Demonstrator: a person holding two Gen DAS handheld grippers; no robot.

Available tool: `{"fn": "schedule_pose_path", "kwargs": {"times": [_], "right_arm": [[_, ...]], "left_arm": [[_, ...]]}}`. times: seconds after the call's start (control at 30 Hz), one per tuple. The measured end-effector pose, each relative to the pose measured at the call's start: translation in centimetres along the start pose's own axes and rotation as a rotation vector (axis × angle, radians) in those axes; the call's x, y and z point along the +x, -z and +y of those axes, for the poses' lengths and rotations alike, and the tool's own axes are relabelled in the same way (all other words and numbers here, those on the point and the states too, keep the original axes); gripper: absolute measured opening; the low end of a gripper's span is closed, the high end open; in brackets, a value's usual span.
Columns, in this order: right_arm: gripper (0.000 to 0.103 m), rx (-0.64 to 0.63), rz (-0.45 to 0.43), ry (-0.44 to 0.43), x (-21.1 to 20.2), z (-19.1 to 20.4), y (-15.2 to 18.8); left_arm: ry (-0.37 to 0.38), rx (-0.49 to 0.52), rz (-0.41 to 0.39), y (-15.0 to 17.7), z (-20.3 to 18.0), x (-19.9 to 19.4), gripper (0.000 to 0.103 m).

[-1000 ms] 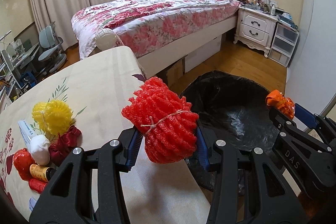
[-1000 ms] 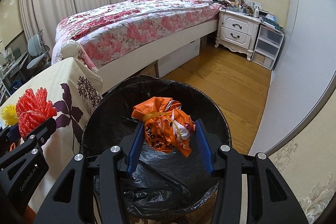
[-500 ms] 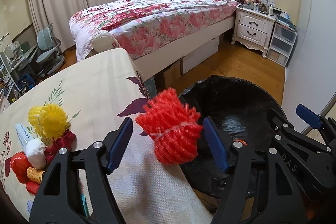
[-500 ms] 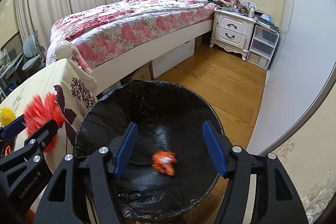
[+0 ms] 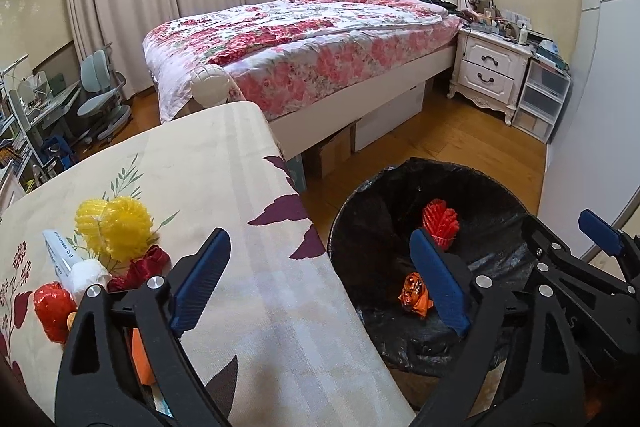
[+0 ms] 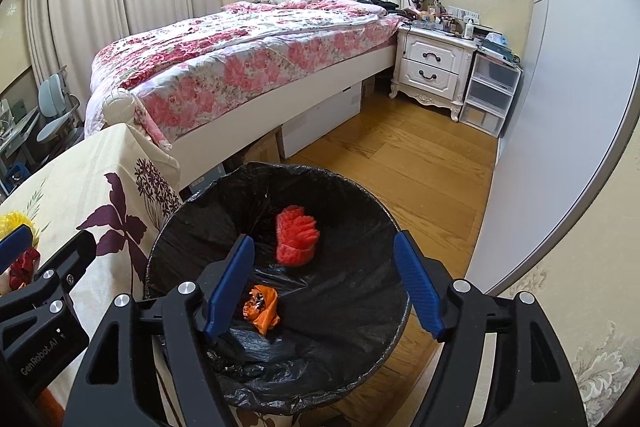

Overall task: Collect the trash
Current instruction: 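Open the right tool to drop the orange bag while the left tool drops the red mesh, then move the left tool to the lavender cloth and grasp it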

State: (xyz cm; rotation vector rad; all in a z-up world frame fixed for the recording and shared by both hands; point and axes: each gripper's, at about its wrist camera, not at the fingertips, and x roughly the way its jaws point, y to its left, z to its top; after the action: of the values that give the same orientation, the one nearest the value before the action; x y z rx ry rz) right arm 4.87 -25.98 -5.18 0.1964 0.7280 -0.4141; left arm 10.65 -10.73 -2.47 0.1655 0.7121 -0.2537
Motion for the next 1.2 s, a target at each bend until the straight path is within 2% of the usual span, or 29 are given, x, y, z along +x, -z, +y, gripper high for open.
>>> {"fn": "schedule_pose_path", "kwargs": {"times": [0.37,0.8,1.2], "right_arm": [[0.071,-0.044,-0.018,-0.053,-2.7,2.0,0.7],[0.071,-0.117,0.004,-0.149,-5.5,5.6,3.8],[0.071,-0.21,0.019,-0.248,-8.0,9.6,6.9]], "left_arm": [[-0.028,-0.029,-0.002,1.1,2.4,-3.0,0.089],[-0.109,-0.08,0.036,5.8,7.8,-6.6,0.089],[-0.224,-0.164,0.072,10.7,13.5,-9.5,0.089]]}}
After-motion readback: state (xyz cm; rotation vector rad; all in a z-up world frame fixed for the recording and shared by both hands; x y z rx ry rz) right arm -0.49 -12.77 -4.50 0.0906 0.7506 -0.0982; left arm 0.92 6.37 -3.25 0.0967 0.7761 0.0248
